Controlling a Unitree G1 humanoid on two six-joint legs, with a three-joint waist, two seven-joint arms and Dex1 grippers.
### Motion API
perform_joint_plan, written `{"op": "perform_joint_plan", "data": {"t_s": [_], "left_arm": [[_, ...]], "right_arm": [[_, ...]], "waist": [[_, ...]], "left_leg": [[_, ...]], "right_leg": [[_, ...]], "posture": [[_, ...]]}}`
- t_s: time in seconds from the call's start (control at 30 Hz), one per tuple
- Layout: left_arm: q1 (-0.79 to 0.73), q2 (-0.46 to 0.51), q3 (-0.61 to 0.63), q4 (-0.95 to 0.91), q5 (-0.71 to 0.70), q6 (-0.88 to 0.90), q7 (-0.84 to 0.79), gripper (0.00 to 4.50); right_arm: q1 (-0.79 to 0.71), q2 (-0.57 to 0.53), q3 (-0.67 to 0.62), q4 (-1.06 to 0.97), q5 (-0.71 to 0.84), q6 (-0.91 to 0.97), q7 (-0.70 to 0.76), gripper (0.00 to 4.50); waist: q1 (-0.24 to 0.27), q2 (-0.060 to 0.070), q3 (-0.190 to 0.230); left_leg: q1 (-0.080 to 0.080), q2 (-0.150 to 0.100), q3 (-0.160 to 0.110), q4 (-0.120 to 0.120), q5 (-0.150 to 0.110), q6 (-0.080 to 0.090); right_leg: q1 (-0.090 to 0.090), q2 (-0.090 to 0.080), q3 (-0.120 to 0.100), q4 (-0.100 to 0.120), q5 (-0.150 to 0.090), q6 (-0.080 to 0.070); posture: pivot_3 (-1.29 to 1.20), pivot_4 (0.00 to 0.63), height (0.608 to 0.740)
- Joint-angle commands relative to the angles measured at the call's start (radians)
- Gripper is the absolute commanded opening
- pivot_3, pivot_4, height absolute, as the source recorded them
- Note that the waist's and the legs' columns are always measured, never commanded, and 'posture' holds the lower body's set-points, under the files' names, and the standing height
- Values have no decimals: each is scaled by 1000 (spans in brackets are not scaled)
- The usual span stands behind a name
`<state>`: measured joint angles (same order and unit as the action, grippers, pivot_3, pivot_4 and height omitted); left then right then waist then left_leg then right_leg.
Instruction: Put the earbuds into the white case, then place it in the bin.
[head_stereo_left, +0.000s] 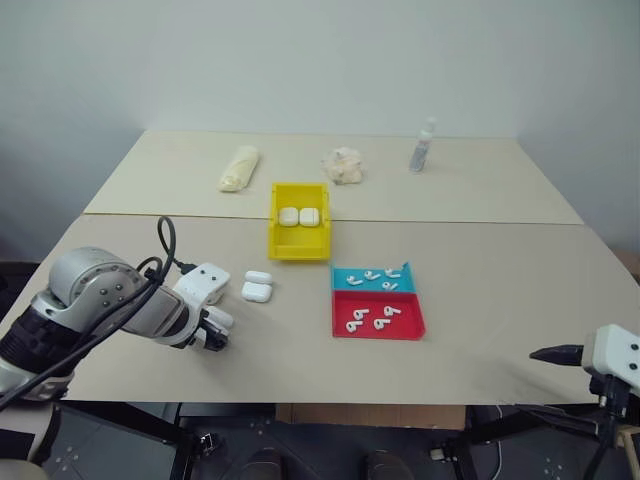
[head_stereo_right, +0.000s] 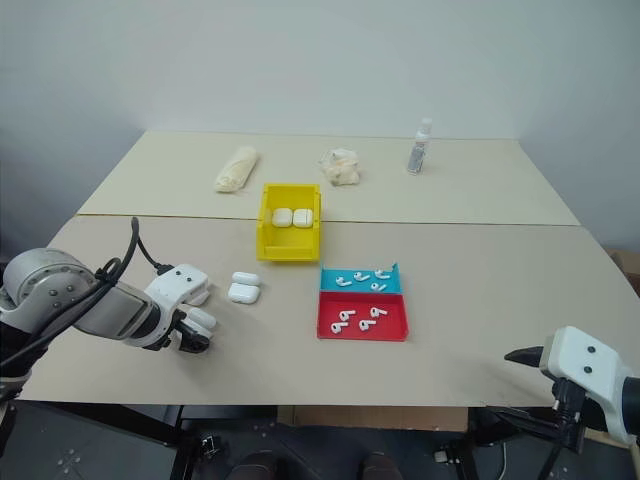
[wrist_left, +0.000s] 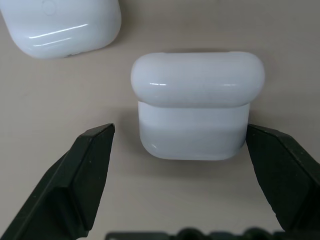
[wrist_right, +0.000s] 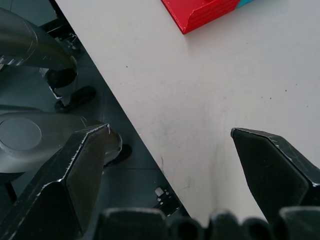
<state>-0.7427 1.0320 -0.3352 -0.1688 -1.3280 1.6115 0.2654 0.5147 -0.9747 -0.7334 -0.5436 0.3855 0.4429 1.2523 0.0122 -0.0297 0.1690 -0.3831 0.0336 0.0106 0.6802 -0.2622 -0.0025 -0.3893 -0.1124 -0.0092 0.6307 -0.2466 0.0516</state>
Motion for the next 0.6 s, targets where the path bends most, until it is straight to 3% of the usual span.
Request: {"op": "perform_joint_plan", "data": {"t_s": [0.03, 0.1, 0.23, 0.4, 0.6], "left_arm": [[-16, 1, -9, -3, 3, 3, 0, 4267], [-11, 1, -8, -3, 9, 3, 6, 3913], [-16, 0, -11, -1, 18, 3, 3, 2738], [-11, -2, 3, -17, 26, 3, 6, 2738], [-27, 35, 83, -163, 44, 3, -91, 2738]], "right_arm": [[3, 7, -27, -25, -6, -17, -12, 4500], [2, 9, -23, -26, -11, -19, -15, 4500], [-9, 6, -11, -23, -8, -15, -22, 4500], [-23, 1, 5, -13, -12, -21, -28, 4500], [-62, -35, -10, -12, 4, -4, -13, 4500]], "waist": [[0, 0, 0], [0, 0, 0], [0, 0, 0], [0, 0, 0], [0, 0, 0]], "left_leg": [[0, 0, 0, 0, 0, 0], [0, 0, 0, 0, 0, 0], [0, 0, 0, 0, 0, 0], [1, 0, 0, 0, 0, 0], [-1, 0, 0, 0, 0, 0]], "right_leg": [[0, 0, 0, 0, 0, 0], [0, 0, 0, 0, 0, 0], [0, 0, 0, 0, 0, 0], [0, 0, 0, 0, 0, 0], [0, 0, 0, 0, 0, 0]], "posture": [[0, 150, 740], [0, 150, 740], [0, 150, 740], [0, 150, 740], [0, 150, 740]]}}
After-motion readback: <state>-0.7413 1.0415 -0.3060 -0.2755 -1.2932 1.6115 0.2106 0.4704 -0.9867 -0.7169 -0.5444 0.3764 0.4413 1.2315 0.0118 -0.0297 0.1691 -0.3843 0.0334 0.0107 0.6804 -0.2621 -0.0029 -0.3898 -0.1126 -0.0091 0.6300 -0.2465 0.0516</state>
